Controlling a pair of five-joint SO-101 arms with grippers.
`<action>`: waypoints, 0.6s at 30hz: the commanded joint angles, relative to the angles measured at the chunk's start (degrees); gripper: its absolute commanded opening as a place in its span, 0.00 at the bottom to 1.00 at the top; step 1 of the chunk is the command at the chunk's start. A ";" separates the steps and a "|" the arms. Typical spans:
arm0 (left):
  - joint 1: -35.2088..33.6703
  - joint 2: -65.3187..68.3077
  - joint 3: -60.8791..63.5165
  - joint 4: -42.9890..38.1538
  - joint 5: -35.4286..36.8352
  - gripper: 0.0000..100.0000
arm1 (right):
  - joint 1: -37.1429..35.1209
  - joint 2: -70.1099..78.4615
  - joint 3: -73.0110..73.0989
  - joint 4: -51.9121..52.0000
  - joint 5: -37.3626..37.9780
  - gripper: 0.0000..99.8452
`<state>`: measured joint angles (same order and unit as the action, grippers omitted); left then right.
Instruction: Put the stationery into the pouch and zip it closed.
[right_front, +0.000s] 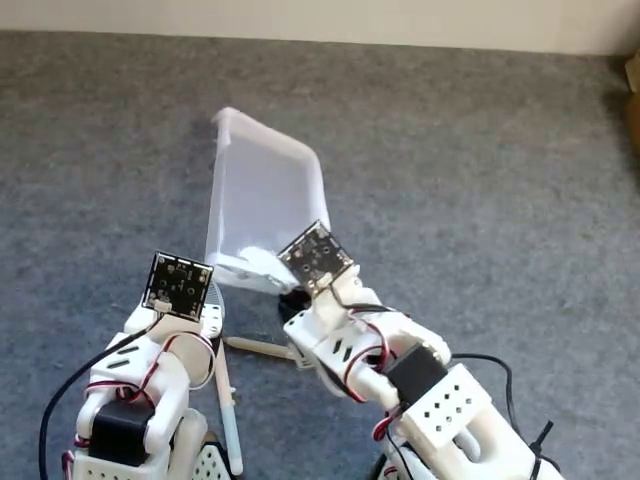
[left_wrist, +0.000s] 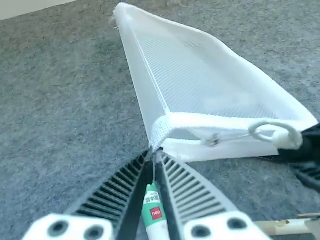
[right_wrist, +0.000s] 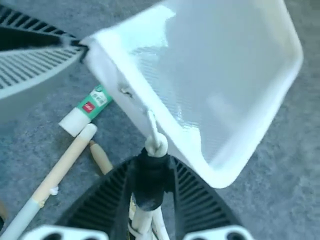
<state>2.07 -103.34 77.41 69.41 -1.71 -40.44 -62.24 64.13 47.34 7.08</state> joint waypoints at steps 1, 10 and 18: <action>-1.54 -0.04 -0.40 -1.23 -0.70 0.01 | 3.91 -1.89 -0.40 0.22 0.70 0.00; -1.63 -0.04 -0.40 -1.23 -0.70 0.01 | 8.31 -1.89 -0.40 0.31 0.88 0.00; -5.85 -0.04 -0.31 -1.32 -0.70 0.01 | 12.00 -1.89 -0.31 0.31 0.97 0.00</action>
<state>-2.07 -103.78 77.49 69.32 -1.98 -29.89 -62.24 64.31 47.52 7.34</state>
